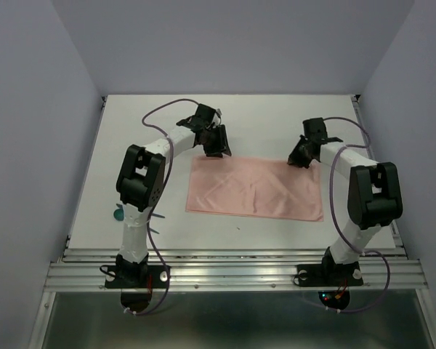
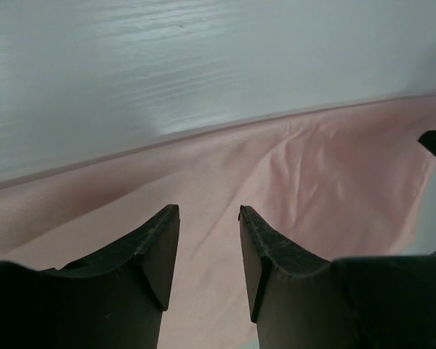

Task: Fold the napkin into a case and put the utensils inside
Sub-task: Smooth out the rectangle-folded napkin at the center of the board.

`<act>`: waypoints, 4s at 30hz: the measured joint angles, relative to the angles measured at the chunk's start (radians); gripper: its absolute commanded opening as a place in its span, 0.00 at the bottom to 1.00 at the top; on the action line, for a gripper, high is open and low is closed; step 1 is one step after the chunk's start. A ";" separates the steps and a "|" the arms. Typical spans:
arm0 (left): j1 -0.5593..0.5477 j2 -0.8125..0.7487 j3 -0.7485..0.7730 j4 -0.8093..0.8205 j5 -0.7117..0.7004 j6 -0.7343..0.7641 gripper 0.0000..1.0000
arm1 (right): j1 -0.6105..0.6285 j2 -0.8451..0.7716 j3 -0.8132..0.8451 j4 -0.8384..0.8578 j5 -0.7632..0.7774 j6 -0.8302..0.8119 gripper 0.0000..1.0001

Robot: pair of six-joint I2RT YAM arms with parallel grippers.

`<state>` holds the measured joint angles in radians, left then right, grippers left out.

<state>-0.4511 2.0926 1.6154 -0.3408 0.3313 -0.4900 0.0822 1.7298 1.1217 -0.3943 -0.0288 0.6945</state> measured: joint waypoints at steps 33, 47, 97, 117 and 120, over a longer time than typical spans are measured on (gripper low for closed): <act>-0.056 0.180 0.063 0.191 0.114 -0.154 0.46 | 0.180 0.266 0.171 0.135 -0.148 0.055 0.09; -0.039 0.167 0.059 0.177 0.094 -0.064 0.46 | -0.082 0.188 0.073 0.138 -0.182 0.026 0.09; 0.259 -0.009 -0.151 0.126 -0.052 0.055 0.46 | -0.240 0.167 0.006 0.189 -0.217 -0.025 0.11; 0.180 -0.517 -0.576 -0.077 -0.192 0.011 0.47 | -0.264 -0.128 -0.050 0.116 -0.271 -0.045 0.20; 0.160 -0.534 -0.653 -0.113 -0.207 -0.025 0.47 | -0.257 -0.138 -0.079 0.098 -0.276 -0.048 0.20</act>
<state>-0.2909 1.5581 0.9619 -0.4541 0.1246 -0.5148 -0.1753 1.5921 1.0424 -0.2966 -0.3046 0.6468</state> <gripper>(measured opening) 0.472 0.203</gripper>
